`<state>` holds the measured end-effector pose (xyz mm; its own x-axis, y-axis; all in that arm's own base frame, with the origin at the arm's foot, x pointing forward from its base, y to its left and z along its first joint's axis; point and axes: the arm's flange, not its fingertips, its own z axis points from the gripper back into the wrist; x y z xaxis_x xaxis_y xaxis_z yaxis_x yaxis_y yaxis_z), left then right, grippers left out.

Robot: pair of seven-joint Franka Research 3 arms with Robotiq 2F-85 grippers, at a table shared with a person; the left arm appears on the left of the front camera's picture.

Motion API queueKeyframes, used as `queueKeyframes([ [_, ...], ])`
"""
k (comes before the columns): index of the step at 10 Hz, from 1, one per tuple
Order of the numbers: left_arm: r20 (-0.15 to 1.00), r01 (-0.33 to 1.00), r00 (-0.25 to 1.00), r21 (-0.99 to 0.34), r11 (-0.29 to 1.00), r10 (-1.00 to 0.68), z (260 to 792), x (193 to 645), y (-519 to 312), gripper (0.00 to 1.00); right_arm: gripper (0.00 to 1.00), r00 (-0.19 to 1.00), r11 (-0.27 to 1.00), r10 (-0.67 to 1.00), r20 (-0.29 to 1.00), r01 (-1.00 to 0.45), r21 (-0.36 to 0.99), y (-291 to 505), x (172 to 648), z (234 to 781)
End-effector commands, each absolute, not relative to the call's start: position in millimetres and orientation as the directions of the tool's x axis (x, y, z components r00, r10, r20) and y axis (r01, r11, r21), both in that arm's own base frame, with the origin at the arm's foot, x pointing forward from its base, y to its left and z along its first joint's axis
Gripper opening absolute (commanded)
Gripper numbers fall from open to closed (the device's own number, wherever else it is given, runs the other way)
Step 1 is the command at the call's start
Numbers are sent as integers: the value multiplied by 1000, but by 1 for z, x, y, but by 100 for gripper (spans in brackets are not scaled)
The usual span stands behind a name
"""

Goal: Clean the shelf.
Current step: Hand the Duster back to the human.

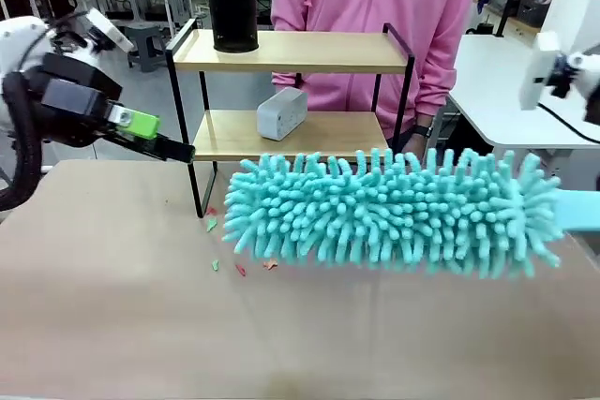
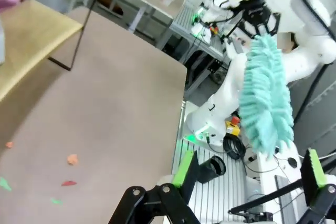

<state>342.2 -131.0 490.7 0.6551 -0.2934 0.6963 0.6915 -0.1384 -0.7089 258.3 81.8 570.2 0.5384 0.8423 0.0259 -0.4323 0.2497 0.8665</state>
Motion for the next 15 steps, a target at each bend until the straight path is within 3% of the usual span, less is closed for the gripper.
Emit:
queueKeyframes([
  [1,623,618,704,-774,-141,-341,487,363,-153,100,12,415,221,910,-6,-470,854,86,281,582],
  [5,576,549,663,-808,-211,-478,479,383,-201,100,12,307,200,950,-51,-480,854,130,315,573],
  [10,508,469,562,-846,-254,-653,457,355,-255,100,12,315,191,948,-43,-456,869,143,329,564],
  [15,518,466,433,-829,-308,-738,459,316,-274,100,12,347,191,937,-29,-442,876,134,331,556],
])
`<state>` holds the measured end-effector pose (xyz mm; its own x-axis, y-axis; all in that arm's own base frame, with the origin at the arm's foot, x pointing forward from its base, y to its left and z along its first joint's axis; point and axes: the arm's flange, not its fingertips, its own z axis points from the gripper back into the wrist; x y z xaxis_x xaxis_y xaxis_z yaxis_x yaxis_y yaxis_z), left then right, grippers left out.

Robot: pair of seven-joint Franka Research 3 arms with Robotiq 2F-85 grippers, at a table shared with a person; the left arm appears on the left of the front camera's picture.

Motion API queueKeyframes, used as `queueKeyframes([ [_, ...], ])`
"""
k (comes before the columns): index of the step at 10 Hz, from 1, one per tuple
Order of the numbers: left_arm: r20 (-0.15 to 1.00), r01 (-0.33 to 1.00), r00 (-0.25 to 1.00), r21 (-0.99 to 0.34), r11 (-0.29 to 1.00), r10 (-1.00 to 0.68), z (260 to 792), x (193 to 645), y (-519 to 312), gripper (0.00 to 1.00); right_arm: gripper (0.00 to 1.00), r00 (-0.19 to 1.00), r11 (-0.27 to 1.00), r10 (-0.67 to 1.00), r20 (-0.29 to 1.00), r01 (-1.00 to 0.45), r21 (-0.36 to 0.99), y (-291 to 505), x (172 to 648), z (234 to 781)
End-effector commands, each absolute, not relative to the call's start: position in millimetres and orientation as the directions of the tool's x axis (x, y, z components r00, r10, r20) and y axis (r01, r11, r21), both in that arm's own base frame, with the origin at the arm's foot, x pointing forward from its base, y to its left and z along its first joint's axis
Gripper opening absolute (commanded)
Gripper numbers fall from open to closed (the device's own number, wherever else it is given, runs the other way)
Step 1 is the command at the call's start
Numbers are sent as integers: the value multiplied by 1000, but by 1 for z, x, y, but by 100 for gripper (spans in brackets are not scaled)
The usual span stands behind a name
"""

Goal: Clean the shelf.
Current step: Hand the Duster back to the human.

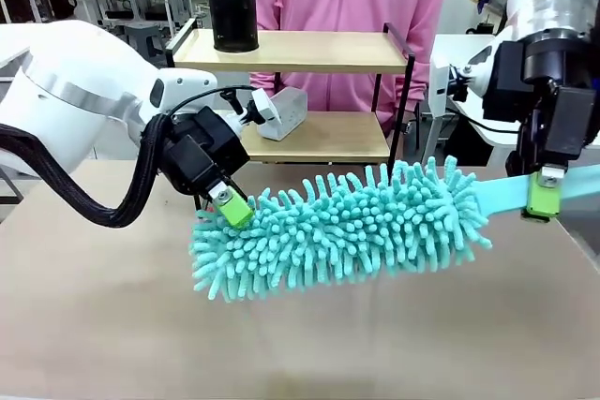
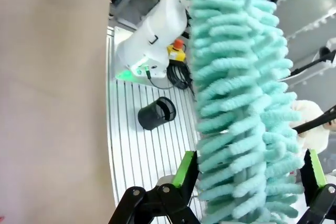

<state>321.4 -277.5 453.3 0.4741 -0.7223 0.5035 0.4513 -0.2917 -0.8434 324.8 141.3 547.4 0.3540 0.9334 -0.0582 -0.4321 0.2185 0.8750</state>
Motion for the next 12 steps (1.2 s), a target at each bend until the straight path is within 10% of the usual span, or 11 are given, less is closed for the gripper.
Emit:
queueKeyframes([
  [1,522,470,415,-824,-316,-746,460,310,-276,100,12,351,191,936,-28,-439,878,133,331,555],
  [8,538,512,436,-807,-293,-722,455,309,-286,100,12,345,172,939,-14,-433,885,135,328,553],
  [9,542,521,425,-801,-294,-725,455,309,-287,41,12,345,175,938,-17,-431,885,135,327,553],
  [10,551,524,414,-795,-306,-724,456,308,-287,41,12,346,175,938,-18,-429,886,135,327,553],
  [11,551,524,413,-795,-306,-725,456,307,-287,0,12,348,175,937,-17,-429,886,134,327,553],
  [12,543,523,413,-799,-298,-731,456,307,-286,38,12,349,173,937,-15,-427,887,134,327,552],
])
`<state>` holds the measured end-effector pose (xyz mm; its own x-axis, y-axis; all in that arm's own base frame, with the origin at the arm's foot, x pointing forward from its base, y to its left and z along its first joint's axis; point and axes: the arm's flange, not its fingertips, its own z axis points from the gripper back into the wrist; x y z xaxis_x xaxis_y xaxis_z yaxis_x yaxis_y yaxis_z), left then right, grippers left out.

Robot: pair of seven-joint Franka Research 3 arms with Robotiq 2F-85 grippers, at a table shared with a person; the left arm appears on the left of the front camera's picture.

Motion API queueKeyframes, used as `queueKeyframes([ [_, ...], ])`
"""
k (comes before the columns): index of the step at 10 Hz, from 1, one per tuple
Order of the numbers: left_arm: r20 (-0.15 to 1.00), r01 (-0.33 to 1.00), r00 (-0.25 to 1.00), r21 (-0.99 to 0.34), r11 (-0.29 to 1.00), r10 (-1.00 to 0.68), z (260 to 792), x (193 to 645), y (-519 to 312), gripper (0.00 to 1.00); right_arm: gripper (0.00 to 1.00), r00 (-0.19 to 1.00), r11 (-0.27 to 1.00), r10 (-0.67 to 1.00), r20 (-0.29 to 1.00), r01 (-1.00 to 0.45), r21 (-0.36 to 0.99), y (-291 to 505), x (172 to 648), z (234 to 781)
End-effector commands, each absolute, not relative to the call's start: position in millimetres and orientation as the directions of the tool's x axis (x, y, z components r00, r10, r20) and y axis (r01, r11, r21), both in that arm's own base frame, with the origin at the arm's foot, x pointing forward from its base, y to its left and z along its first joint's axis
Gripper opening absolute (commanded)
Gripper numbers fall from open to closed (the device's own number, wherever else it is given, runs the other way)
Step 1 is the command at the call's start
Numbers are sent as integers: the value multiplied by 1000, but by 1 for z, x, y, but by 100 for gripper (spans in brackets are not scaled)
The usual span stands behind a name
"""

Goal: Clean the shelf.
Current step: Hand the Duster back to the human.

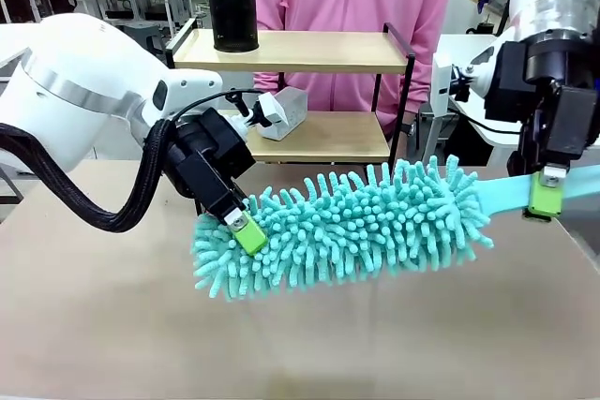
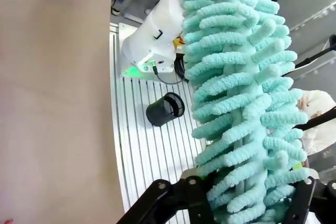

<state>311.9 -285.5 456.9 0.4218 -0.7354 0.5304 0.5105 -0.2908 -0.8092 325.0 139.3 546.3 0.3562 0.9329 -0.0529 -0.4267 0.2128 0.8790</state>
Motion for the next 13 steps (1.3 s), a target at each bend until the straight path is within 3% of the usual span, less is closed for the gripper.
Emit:
queueKeyframes([
  [1,541,521,409,-800,-298,-735,456,306,-287,0,12,356,175,934,-14,-424,889,132,328,550],
  [9,548,529,403,-793,-302,-733,455,306,-286,0,12,360,184,933,-28,-408,894,128,328,545],
  [12,545,529,397,-793,-302,-739,455,305,-286,0,99,403,176,915,1,-401,899,122,329,546],
  [13,541,528,396,-795,-298,-742,455,307,-285,0,100,462,161,886,52,-410,898,116,332,547],
])
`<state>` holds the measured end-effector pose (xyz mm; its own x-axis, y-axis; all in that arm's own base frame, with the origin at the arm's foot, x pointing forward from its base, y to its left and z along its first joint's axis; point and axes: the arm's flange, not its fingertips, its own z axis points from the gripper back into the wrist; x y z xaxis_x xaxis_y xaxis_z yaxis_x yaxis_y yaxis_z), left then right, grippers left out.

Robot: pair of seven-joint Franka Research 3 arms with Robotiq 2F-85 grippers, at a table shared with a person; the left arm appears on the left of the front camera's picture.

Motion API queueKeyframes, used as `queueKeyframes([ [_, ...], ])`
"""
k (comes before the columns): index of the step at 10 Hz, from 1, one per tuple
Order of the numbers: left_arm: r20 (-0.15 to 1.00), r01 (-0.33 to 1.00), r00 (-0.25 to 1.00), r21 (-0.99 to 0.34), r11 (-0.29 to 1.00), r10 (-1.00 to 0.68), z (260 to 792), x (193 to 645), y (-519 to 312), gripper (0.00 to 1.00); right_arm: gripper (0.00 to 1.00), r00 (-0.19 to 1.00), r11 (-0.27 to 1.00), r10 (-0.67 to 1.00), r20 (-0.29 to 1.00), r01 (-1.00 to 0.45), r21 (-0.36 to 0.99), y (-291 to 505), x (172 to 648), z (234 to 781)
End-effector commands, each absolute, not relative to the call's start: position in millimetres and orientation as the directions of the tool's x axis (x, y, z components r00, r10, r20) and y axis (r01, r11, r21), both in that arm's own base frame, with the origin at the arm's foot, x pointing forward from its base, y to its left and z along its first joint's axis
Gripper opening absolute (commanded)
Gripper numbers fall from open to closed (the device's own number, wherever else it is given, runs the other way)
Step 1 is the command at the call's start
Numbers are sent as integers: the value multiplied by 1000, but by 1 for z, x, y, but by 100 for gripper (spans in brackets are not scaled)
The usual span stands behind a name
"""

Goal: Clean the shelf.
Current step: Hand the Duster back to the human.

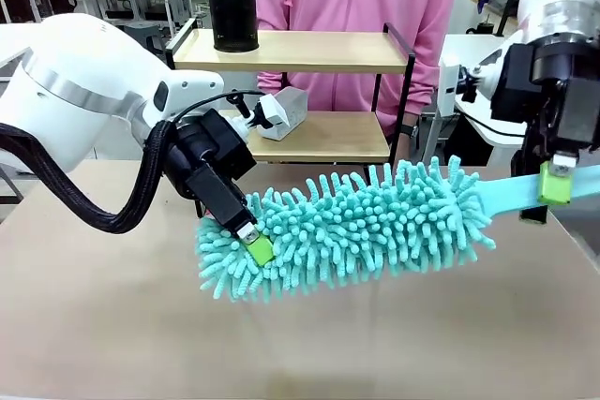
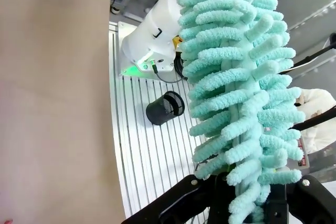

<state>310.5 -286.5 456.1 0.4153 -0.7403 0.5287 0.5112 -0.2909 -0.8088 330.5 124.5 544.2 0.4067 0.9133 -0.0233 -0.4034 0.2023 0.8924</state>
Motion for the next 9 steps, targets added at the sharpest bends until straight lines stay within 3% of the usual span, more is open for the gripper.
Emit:
queueKeyframes([
  [1,540,529,393,-795,-298,-744,455,307,-284,0,100,566,160,814,129,-432,888,106,336,547],
  [3,530,529,396,-799,-285,-750,453,309,-279,0,100,809,153,522,271,-401,903,69,343,550],
  [4,525,530,400,-801,-278,-751,452,310,-276,0,100,902,223,309,300,-375,900,45,346,548],
  [6,535,538,438,-800,-267,-723,452,315,-266,0,100,948,315,-4,318,-301,900,4,336,529],
  [8,544,547,503,-802,-240,-672,452,325,-247,0,100,959,304,-186,216,-153,940,-22,308,480],
  [9,552,553,524,-800,-233,-649,453,330,-237,0,100,957,232,-244,157,-99,968,-26,295,454],
])
